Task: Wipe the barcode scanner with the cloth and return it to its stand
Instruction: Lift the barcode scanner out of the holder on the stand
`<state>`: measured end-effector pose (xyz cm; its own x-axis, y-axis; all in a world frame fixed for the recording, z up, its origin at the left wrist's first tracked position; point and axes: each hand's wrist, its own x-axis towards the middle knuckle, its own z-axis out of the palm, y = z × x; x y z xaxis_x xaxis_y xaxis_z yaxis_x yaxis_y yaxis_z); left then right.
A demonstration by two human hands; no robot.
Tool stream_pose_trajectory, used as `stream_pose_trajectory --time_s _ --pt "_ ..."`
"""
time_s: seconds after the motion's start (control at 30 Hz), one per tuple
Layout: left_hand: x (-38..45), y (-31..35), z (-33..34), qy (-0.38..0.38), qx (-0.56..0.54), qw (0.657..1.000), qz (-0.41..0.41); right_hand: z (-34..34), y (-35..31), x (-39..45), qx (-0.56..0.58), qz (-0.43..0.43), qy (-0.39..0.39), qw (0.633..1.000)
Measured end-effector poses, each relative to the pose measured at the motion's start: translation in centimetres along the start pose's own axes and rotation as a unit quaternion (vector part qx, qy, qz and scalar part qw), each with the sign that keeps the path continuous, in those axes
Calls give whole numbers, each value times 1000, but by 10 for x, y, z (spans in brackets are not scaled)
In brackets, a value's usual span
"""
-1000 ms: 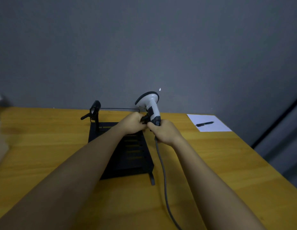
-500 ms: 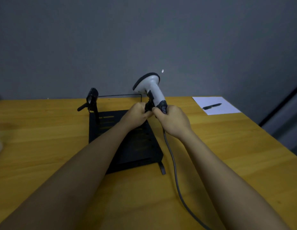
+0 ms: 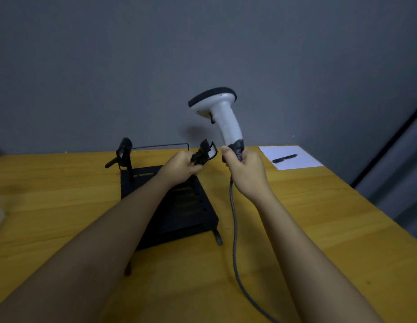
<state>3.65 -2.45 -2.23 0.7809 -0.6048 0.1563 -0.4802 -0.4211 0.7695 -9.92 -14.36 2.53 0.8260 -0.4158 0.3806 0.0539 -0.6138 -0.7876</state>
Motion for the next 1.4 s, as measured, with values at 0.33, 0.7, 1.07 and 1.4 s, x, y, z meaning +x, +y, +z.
stream_pose_trajectory --time_s 0.33,0.7,1.07,1.4 --pt "-76 62 -57 48 108 992 -51 -12 -31 -44 110 -45 -51 992" --pt "-226 77 -74 22 -269 959 -86 42 -73 -135 130 -101 -139 976" --pt "-274 61 -93 18 -299 949 -97 64 -95 -176 32 -137 -216 966" --pt "-284 47 -99 21 -296 949 -105 27 -101 -155 102 -21 -214 971"
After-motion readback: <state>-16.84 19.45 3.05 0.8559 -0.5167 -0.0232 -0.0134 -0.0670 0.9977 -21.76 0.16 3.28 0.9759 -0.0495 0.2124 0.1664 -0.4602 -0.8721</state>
